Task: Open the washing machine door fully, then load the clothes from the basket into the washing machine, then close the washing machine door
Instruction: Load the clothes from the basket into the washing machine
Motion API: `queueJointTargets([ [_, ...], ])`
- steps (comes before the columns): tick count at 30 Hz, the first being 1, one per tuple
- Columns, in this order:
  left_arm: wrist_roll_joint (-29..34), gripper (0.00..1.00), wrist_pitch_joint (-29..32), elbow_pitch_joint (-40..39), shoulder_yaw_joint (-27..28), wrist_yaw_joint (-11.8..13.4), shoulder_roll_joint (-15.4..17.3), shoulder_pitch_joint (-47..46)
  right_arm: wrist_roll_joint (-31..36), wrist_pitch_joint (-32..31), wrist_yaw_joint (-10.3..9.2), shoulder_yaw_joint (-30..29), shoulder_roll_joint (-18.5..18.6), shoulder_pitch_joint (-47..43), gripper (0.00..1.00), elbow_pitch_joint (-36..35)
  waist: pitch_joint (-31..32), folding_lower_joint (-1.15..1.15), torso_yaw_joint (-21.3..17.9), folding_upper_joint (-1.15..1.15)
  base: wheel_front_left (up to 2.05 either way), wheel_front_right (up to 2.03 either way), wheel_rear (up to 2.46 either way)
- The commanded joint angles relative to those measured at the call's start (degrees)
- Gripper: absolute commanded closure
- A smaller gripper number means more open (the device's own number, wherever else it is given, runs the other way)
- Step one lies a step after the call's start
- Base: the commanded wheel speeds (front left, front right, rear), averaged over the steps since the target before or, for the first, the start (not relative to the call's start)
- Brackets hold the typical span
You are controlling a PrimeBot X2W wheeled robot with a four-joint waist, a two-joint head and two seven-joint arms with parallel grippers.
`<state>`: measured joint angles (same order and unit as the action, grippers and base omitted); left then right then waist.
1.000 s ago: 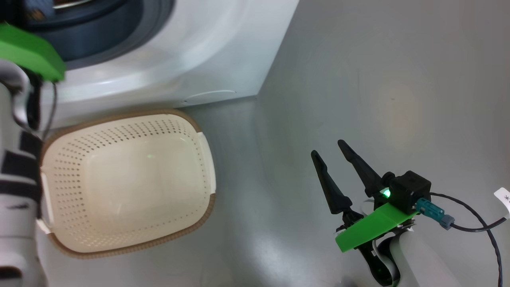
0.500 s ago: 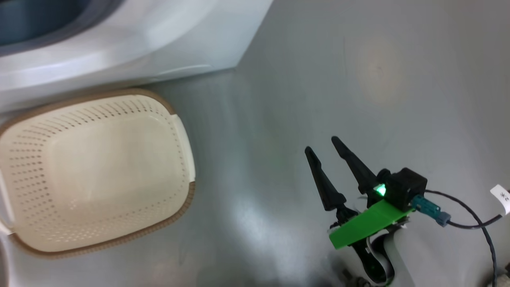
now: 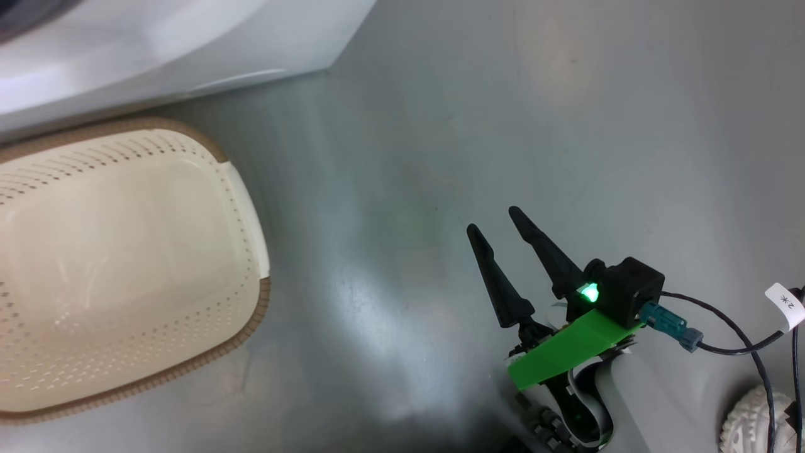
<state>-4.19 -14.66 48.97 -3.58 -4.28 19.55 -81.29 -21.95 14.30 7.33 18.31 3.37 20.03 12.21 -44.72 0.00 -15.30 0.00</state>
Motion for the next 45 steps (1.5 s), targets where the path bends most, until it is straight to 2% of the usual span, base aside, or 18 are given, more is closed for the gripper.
queueJointTargets([
  [1, 0.4, 1.0, -0.3, -1.1, 0.2, 0.5, 3.1, -0.9, -0.8, 0.7, 0.16, 1.5, -0.4, -0.8, 0.0, -1.0, -1.4, 0.0, -0.9, 0.0, 0.0, 0.0, 0.0],
  [9, -0.3, 1.0, -0.3, 0.3, 0.0, 0.4, 3.2, -1.1, -1.4, 0.7, 0.16, 1.3, -0.5, -0.6, 0.0, -1.1, -1.7, 0.0, -0.6, 0.0, 0.0, 0.0, 0.0],
  [10, -0.6, 0.85, -0.3, 0.8, 0.1, 0.4, 3.0, -0.8, -1.3, 0.7, 0.16, 1.2, -0.5, -0.6, 0.0, -1.0, -1.5, 0.0, -0.3, 0.0, 0.0, 0.0, 0.0],
  [11, -0.8, 0.57, -0.3, 1.2, 0.0, 0.3, 2.8, -0.7, -1.3, 0.7, 0.16, 1.2, -0.5, -0.5, 0.0, -1.0, -1.2, 0.0, -0.1, 0.0, 0.0, 0.0, 0.0],
  [12, -1.1, 0.0, -0.3, 1.3, 0.2, 0.5, 2.6, -0.6, -1.2, 0.7, 0.16, 1.2, -0.5, -0.4, 0.0, -0.9, -1.0, 0.0, 0.2, 0.0, 0.0, 0.0, 0.0],
  [19, -1.7, 0.0, -0.3, 0.4, 0.1, 0.7, 1.2, 1.1, -0.5, 0.7, 0.16, 0.7, -0.5, -0.1, 0.0, -0.7, 0.9, 0.0, 1.8, 0.0, 0.0, 0.0, 0.0],
  [27, -3.6, 0.0, -0.3, 0.0, 0.6, 0.6, -1.3, 6.2, 0.4, 0.7, 0.16, -0.6, -0.5, -0.6, 0.0, 0.2, 5.9, 0.0, 4.2, 0.0, 0.0, 0.0, 0.0],
  [37, -5.0, 0.0, -0.3, -3.6, 1.3, 0.3, -3.7, 16.6, 0.8, 0.7, 0.16, -1.0, -0.2, -2.5, 0.0, 1.1, 14.1, 0.0, 6.8, 0.0, 0.0, 0.0, 0.0],
  [45, -5.8, 0.0, -0.3, -10.5, 2.7, 0.0, -5.1, 27.6, 0.8, 0.7, 0.16, -2.0, 1.0, -4.9, 0.0, 1.3, 21.3, 0.0, 8.2, 0.0, 0.0, 0.0, 0.0],
])
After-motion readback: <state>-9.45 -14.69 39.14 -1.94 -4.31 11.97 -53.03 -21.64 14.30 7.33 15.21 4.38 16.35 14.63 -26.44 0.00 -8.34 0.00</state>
